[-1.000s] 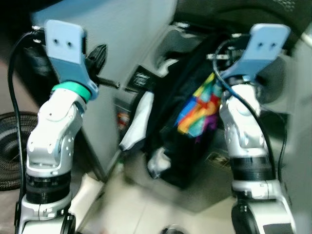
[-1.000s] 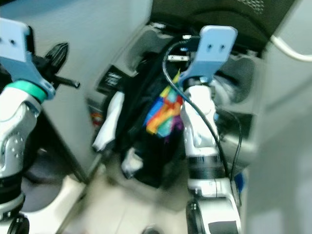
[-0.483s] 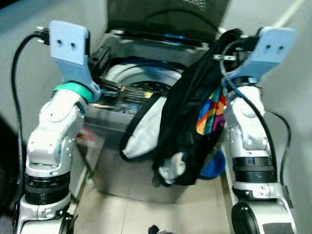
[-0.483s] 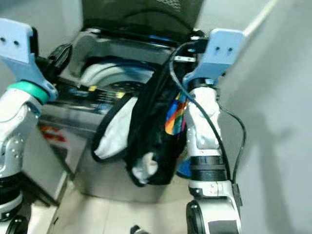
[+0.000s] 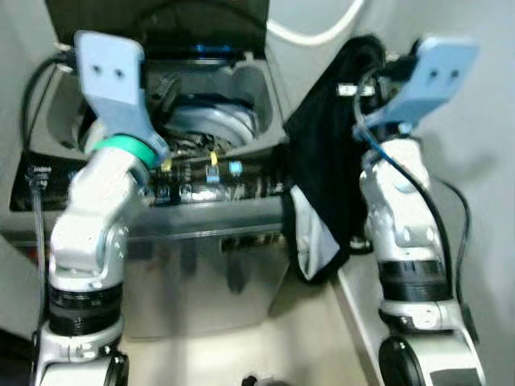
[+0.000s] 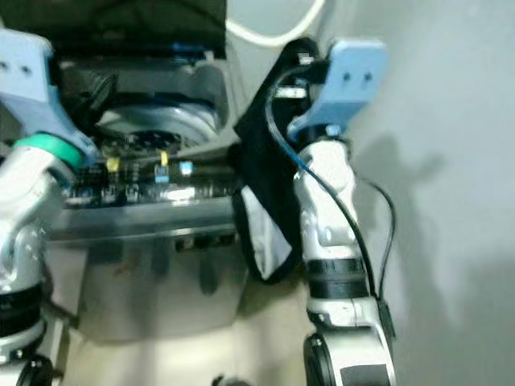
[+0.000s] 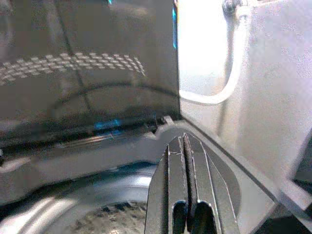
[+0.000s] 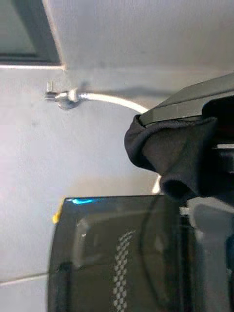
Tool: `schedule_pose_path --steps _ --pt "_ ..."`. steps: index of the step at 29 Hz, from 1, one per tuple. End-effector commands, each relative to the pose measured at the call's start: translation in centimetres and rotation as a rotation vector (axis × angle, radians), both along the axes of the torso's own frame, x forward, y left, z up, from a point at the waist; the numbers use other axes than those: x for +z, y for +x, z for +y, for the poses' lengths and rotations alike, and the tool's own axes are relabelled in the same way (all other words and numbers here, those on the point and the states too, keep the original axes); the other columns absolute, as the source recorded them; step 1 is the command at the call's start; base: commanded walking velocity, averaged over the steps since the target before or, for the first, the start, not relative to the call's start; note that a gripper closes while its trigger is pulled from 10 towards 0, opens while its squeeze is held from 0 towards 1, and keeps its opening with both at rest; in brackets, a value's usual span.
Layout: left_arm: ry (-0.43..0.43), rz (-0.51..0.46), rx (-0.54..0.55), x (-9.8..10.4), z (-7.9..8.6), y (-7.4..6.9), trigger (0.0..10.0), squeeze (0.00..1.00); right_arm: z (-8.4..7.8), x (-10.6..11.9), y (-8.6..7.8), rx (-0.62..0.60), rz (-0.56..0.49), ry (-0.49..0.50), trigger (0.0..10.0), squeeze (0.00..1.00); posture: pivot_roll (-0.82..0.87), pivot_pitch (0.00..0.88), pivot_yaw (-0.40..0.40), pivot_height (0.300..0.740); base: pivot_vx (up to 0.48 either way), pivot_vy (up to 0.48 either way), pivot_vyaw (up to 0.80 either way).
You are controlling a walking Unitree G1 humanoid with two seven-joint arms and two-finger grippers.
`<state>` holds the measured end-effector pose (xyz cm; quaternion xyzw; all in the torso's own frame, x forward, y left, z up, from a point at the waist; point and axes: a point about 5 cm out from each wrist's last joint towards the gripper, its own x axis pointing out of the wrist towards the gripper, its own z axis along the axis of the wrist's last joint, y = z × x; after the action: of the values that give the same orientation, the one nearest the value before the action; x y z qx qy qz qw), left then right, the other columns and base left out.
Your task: Clothes washing
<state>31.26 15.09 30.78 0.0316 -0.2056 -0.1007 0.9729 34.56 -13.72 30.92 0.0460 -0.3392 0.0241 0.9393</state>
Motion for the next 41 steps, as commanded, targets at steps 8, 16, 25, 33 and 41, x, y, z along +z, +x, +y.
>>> schedule_pose_path --steps 8,16,25,33,41 --pt "0.037 -0.096 0.072 0.9 0.3 -0.2 10.0 0.0 2.1 1.0 -1.0 0.109 -0.086 -0.052 10.0 0.0 0.06 0.05 -0.006 0.74 0.347 0.317 0.0" --pt "0.039 -0.105 0.075 1.0 0.3 -0.2 10.0 0.0 3.0 1.1 -1.3 0.183 -0.108 -0.07 10.0 0.0 0.06 0.041 -0.006 0.74 0.362 0.316 0.0" --pt "0.049 -0.078 0.077 0.6 0.2 0.1 10.0 0.0 3.3 0.9 -1.2 0.186 -0.097 -0.081 10.0 0.0 0.06 0.038 -0.006 0.74 0.27 0.255 0.0" --pt "0.067 -0.052 0.04 0.1 -0.3 0.1 10.0 0.0 3.1 0.8 -1.1 0.177 -0.088 -0.081 10.0 0.0 0.06 0.043 -0.005 0.74 0.0 0.0 0.0" --pt "0.039 -0.038 -0.021 0.1 -0.5 0.0 10.0 0.0 3.2 0.8 -1.1 0.18 -0.09 -0.084 10.0 0.0 0.06 0.047 -0.005 0.74 0.0 0.0 0.0"
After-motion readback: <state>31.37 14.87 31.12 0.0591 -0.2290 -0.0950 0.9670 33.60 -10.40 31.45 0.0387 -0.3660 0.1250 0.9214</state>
